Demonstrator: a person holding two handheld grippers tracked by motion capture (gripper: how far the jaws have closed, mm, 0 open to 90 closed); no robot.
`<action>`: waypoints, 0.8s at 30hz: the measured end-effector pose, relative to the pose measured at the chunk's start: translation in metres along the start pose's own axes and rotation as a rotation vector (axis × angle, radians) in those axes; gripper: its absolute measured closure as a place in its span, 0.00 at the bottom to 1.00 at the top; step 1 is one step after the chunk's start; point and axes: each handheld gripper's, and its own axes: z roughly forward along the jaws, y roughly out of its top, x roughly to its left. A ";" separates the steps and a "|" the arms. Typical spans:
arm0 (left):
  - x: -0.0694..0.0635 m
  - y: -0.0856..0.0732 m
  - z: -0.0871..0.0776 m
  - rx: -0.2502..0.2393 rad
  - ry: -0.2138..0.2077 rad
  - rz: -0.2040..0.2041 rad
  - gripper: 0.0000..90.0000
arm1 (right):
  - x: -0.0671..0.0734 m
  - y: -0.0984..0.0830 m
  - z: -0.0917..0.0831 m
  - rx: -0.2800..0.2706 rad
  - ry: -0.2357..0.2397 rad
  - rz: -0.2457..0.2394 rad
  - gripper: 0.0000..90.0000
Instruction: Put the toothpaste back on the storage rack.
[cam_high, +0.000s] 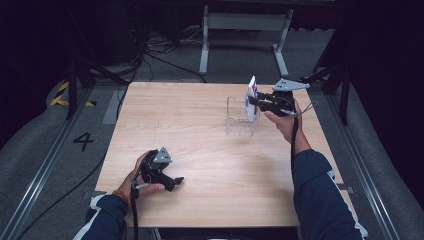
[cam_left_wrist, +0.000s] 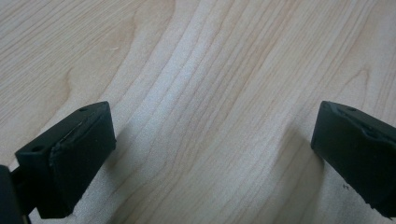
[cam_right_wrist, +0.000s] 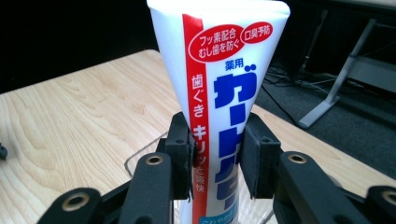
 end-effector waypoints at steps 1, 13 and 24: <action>0.000 0.000 0.000 0.000 0.000 0.000 0.00 | 0.000 -0.001 0.000 0.001 -0.001 0.002 0.75; 0.000 0.000 0.000 0.000 0.001 0.001 0.00 | 0.001 -0.015 0.004 0.031 0.000 0.007 0.75; 0.000 0.000 0.000 0.001 0.001 0.002 0.00 | 0.003 -0.026 0.009 0.061 0.003 0.003 0.75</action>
